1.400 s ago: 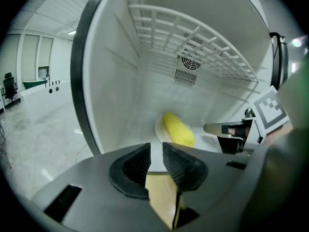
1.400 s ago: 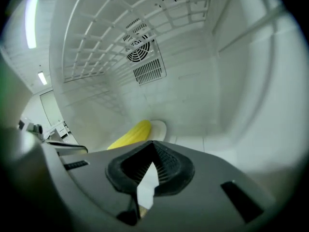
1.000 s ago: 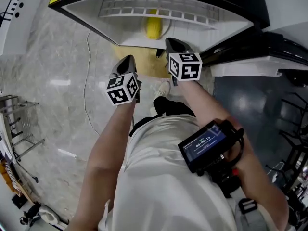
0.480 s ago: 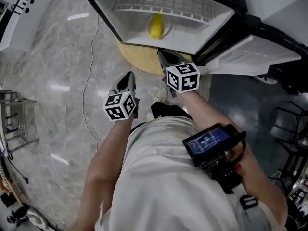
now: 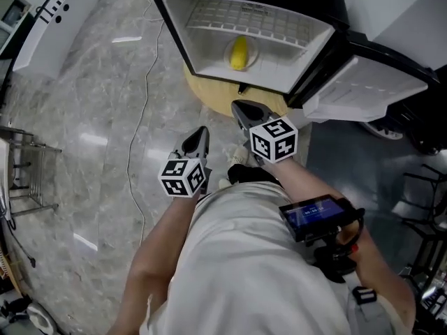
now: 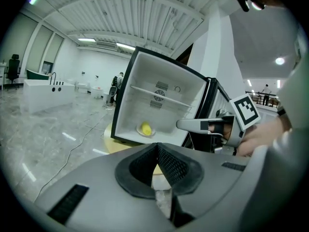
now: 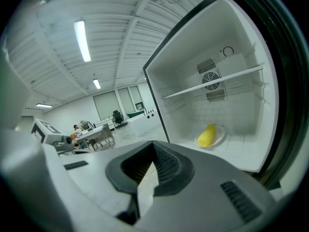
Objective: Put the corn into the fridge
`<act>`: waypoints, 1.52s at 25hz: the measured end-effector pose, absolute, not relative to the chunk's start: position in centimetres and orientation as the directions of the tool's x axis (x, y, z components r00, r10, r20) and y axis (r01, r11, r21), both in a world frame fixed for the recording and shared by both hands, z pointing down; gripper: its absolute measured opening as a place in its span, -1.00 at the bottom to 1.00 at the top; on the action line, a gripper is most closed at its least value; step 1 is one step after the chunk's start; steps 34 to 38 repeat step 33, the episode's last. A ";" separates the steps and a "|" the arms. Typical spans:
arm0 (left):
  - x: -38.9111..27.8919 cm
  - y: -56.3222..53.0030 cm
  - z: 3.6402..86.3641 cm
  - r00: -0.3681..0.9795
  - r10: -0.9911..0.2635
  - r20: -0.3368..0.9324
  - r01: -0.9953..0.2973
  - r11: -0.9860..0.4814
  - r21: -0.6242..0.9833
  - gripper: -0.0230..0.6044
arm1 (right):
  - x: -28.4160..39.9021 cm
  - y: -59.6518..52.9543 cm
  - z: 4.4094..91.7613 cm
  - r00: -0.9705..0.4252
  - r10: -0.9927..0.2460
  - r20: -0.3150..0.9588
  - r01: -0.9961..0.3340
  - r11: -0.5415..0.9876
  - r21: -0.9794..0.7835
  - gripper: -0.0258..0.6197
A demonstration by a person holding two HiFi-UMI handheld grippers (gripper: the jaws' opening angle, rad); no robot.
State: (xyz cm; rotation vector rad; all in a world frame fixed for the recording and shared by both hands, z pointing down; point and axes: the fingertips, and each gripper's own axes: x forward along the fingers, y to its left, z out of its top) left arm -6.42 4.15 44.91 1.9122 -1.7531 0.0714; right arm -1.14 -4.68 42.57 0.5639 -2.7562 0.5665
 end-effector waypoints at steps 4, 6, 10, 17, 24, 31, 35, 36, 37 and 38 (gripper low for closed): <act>-6.0 6.1 44.0 0.160 -0.919 0.360 -0.930 -0.018 0.366 -0.90 | 0.0 -2.8 41.1 -0.910 -0.300 0.288 -0.393 0.845 -0.363 -0.90; -5.9 6.9 43.8 0.158 -0.922 0.354 -0.928 -0.016 0.372 -0.90 | 0.8 -2.0 40.6 -0.917 -0.294 0.270 -0.383 0.838 -0.388 -0.90; -5.1 8.3 43.1 0.181 -0.924 0.337 -0.922 -0.039 0.386 -0.90 | 2.7 -0.4 40.4 -0.919 -0.284 0.273 -0.376 0.838 -0.394 -0.90; -4.7 9.3 42.3 0.191 -0.934 0.302 -0.907 -0.050 0.419 -0.90 | 2.7 1.3 41.3 -0.911 -0.268 0.313 -0.365 0.878 -0.310 -0.90; -2.0 9.0 42.8 0.227 -0.924 0.308 -0.908 -0.086 0.410 -0.90 | 3.9 2.2 40.1 -0.915 -0.266 0.304 -0.351 0.896 -0.271 -0.90; -2.6 9.4 43.3 0.216 -0.920 0.327 -0.915 -0.075 0.396 -0.90 | 3.8 3.1 41.0 -0.908 -0.258 0.329 -0.347 0.904 -0.250 -0.90; -3.0 9.6 43.7 0.205 -0.918 0.340 -0.918 -0.061 0.391 -0.90 | 3.6 3.4 41.4 -0.906 -0.256 0.337 -0.349 0.902 -0.252 -0.90; -3.0 9.6 43.7 0.205 -0.918 0.340 -0.918 -0.061 0.391 -0.90 | 3.6 3.4 41.4 -0.906 -0.256 0.337 -0.349 0.902 -0.252 -0.90; -3.0 9.6 43.7 0.205 -0.918 0.340 -0.918 -0.061 0.391 -0.90 | 3.6 3.4 41.4 -0.906 -0.256 0.337 -0.349 0.902 -0.252 -0.90; -3.0 9.6 43.7 0.205 -0.918 0.340 -0.918 -0.061 0.391 -0.90 | 3.6 3.4 41.4 -0.906 -0.256 0.337 -0.349 0.902 -0.252 -0.90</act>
